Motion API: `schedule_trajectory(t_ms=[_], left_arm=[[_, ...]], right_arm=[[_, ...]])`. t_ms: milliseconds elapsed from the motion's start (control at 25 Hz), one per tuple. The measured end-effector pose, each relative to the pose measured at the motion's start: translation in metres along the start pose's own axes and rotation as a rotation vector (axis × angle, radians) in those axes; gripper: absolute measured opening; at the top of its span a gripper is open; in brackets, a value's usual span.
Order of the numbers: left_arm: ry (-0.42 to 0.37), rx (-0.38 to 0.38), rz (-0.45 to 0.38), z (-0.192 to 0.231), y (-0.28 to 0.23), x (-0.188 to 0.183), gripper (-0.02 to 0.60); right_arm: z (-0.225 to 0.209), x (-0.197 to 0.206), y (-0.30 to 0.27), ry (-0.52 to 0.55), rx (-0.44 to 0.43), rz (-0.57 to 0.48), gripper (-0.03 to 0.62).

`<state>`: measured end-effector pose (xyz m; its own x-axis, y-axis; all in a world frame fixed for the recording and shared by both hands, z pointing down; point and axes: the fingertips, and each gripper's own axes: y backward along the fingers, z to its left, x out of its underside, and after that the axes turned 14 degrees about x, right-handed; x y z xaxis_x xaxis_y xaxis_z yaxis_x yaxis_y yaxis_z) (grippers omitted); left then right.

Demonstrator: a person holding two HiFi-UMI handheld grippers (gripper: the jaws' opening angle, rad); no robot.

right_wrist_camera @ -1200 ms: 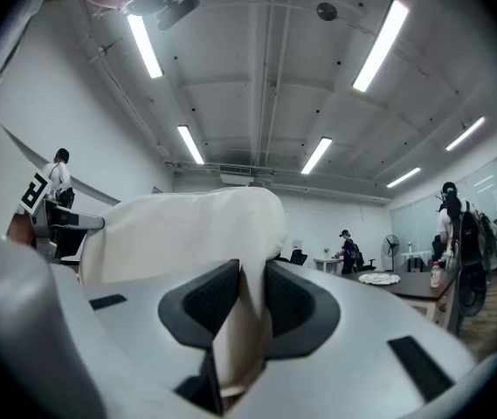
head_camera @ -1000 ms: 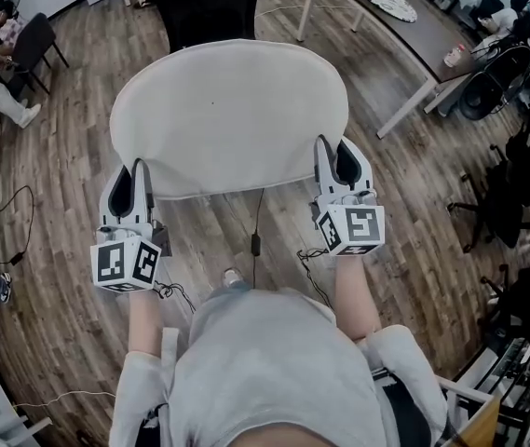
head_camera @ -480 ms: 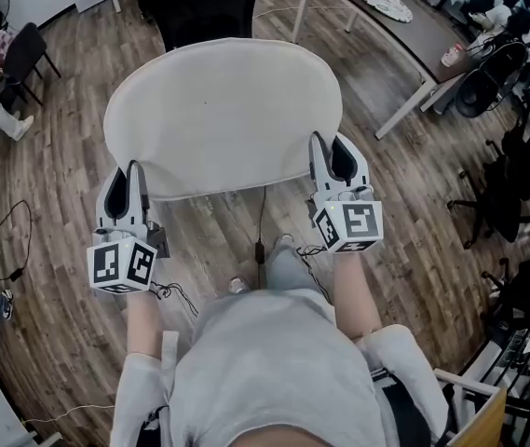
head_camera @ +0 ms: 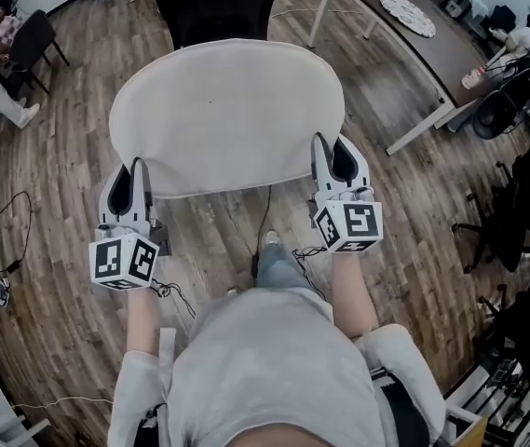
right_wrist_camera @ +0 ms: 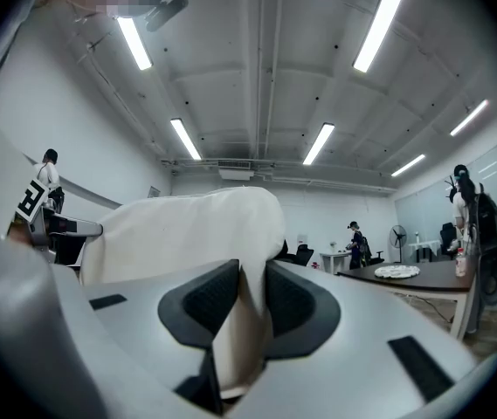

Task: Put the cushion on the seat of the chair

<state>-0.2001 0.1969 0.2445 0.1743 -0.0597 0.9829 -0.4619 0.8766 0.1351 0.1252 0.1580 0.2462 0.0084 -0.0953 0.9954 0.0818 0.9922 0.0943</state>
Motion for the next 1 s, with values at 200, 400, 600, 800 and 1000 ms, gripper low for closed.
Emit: schedule_trajectory(t_ms=[200, 400, 600, 800, 1000], left_arm=[[0.004, -0.038, -0.001, 0.014, -0.044, 0.004, 0.066], [0.004, -0.07, -0.001, 0.019, -0.09, 0.007, 0.066], [0.001, -0.11, -0.004, 0.02, -0.132, 0.012, 0.066], [-0.002, -0.149, -0.005, 0.019, -0.162, 0.02, 0.066], [0.0, -0.179, -0.008, 0.015, -0.189, 0.029, 0.066]], right_arm=[[-0.013, 0.005, -0.057, 0.001, -0.038, 0.008, 0.078], [-0.031, 0.007, -0.11, 0.0, -0.07, 0.016, 0.08], [-0.051, 0.013, -0.158, -0.005, -0.111, 0.021, 0.078], [-0.068, 0.02, -0.194, -0.014, -0.152, 0.024, 0.079], [-0.084, 0.029, -0.223, -0.022, -0.168, 0.03, 0.078]])
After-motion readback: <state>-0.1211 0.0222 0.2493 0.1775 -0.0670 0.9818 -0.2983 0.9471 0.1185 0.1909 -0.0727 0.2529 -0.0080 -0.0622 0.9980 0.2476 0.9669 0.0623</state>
